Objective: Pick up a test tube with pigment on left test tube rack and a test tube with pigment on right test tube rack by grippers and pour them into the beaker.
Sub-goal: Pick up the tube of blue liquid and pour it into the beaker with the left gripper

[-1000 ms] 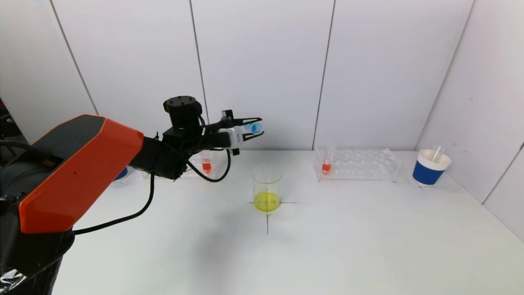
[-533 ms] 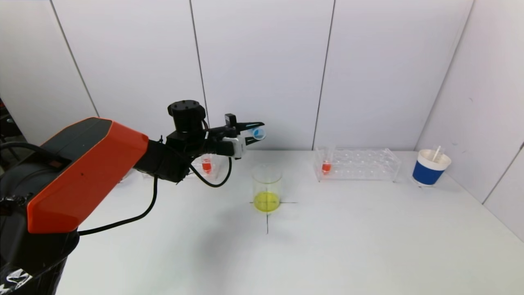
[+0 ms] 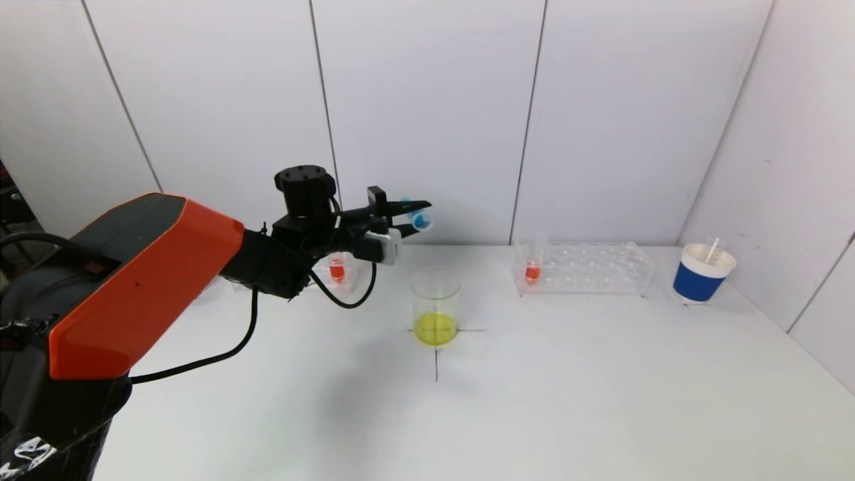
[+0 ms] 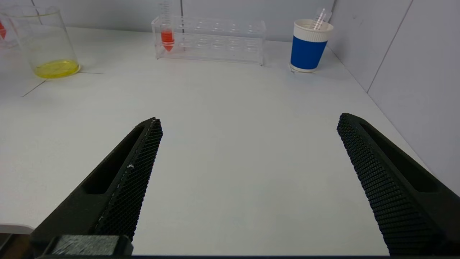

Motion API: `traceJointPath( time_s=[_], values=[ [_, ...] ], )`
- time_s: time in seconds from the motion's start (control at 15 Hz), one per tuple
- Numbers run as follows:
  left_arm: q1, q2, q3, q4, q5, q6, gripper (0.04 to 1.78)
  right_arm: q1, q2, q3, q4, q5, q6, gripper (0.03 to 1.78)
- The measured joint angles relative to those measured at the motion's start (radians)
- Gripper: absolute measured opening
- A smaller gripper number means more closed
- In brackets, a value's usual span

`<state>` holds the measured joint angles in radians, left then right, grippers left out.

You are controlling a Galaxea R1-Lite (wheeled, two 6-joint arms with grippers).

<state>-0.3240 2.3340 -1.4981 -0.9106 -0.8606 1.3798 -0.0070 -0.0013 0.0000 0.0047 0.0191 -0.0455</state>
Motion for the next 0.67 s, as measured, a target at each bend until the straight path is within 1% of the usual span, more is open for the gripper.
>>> traceJointPath(
  time_s=[0.27,0.67],
  values=[
    [0.0,0.0,0.006,-0.001,0.0,0.047,0.45,0.0,0.0,0.0,0.0,0.0,0.0,1.77],
    [-0.001,0.004,0.02,-0.001,0.006,0.078,0.45,0.0,0.0,0.0,0.0,0.0,0.0,1.77]
  ],
)
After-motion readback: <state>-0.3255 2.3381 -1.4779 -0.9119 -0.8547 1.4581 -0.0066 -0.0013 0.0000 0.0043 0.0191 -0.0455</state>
